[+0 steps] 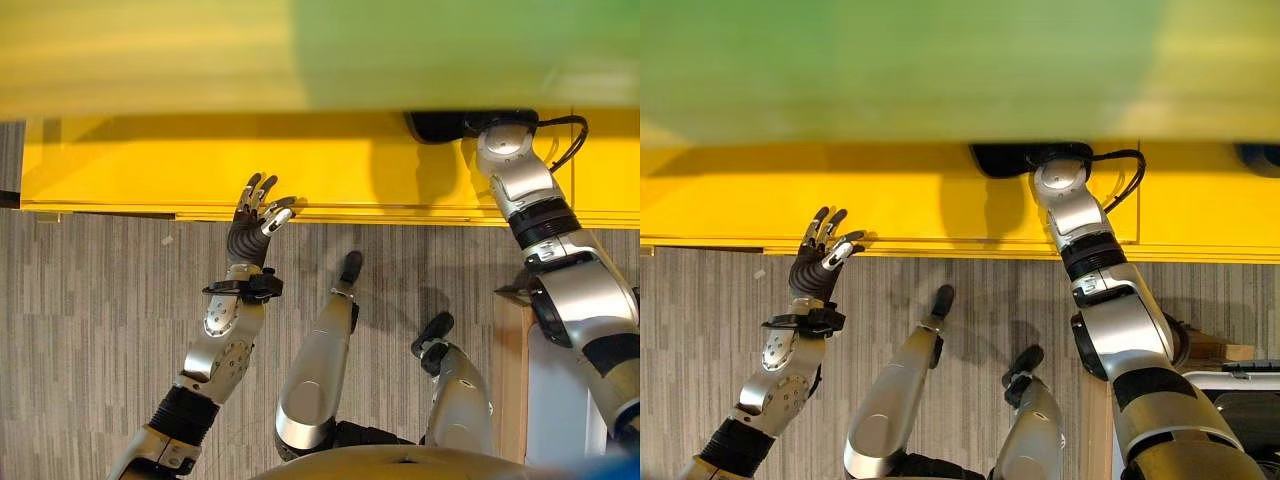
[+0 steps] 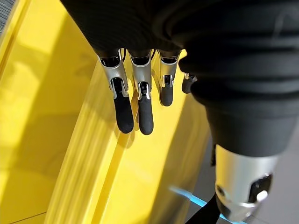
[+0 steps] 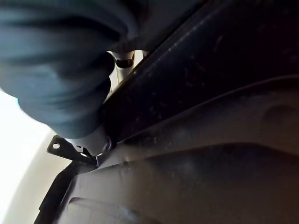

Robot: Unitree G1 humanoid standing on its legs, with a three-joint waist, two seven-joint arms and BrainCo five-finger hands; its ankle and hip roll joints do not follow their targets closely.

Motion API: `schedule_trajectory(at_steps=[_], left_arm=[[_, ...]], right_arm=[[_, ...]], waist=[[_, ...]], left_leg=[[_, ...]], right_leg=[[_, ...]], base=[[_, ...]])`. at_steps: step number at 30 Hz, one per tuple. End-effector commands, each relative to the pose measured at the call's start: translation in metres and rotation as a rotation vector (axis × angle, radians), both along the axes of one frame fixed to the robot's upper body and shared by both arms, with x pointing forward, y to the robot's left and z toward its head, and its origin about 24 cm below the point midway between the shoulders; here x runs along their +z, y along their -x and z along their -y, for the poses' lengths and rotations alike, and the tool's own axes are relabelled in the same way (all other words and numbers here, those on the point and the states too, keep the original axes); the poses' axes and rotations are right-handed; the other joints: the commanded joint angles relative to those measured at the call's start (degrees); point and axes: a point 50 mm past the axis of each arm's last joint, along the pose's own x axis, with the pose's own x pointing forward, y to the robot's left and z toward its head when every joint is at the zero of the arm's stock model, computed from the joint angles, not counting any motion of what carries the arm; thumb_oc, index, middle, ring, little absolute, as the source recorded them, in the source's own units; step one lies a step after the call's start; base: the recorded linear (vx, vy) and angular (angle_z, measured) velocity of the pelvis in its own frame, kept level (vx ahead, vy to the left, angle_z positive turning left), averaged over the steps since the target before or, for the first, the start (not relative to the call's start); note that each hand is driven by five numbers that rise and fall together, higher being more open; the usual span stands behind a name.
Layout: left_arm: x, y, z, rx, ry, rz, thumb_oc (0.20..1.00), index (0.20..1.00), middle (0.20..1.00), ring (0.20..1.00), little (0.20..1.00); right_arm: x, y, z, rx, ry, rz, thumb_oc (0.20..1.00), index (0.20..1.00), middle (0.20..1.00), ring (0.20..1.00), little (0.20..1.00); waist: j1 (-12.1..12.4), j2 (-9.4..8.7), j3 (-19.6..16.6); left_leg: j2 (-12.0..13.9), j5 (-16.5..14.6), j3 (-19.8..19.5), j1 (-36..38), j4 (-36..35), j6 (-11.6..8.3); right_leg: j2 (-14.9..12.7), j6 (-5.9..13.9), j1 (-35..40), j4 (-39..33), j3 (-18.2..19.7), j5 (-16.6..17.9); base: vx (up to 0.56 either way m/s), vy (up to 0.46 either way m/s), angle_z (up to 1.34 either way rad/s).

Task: Move parts from the plastic box to the shelf.

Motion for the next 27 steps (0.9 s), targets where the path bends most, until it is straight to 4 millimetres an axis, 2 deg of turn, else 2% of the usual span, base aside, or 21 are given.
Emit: schedule_trajectory(at_steps=[1, 11, 17, 27], left_arm=[[0.004, 0.008, 0.009, -0.035, 0.014, 0.014, 1.0, 1.0, 1.0, 1.0, 1.0], [0.01, 0.005, 0.012, -0.038, 0.012, 0.039, 1.0, 1.0, 1.0, 1.0, 1.0], [0.013, 0.006, 0.013, -0.053, 0.011, 0.049, 1.0, 1.0, 1.0, 1.0, 1.0], [0.018, 0.005, 0.016, -0.064, 0.018, 0.065, 1.0, 1.0, 1.0, 1.0, 1.0]], right_arm=[[0.024, 0.005, 0.02, -0.082, 0.014, 0.091, 0.2, 0.2, 0.2, 0.2, 0.2], [0.028, 0.005, 0.021, -0.099, -0.003, 0.098, 0.2, 0.2, 0.2, 0.2, 0.2], [0.036, 0.005, 0.03, -0.143, -0.026, 0.106, 0.2, 0.2, 0.2, 0.2, 0.2], [0.049, 0.003, 0.041, -0.178, -0.06, 0.105, 0.2, 0.2, 0.2, 0.2, 0.2]], waist=[[-0.8, 0.23, 0.2], [-1.7, 0.52, 0.2], [-1.7, 0.79, 0.2], [-1.7, 0.5, 0.2]], left_leg=[[1.4, -6.3, 1.5, -3.8, 6.5, -0.92], [1.2, -8.1, 0.8, -6.4, 11.4, -0.89], [1.0, -8.8, 0.3, -8.6, 14.0, -0.93], [0.5, -9.3, -0.1, -11.2, 15.8, -0.79]], right_leg=[[1.2, -0.61, 1.5, 2.2, 3.5, -4.2], [0.5, -1.63, -2.2, 9.0, 4.7, -7.5], [0.1, -2.0, -5.0, 12.8, 5.1, -9.2], [-0.2, -2.2, -7.5, 15.1, 5.5, -9.9]], base=[[0.0, 0.0, 0.0], [-0.04, -0.005, 0.03], [-0.04, -0.004, 0.03], [-0.01, -0.002, 0.02]])
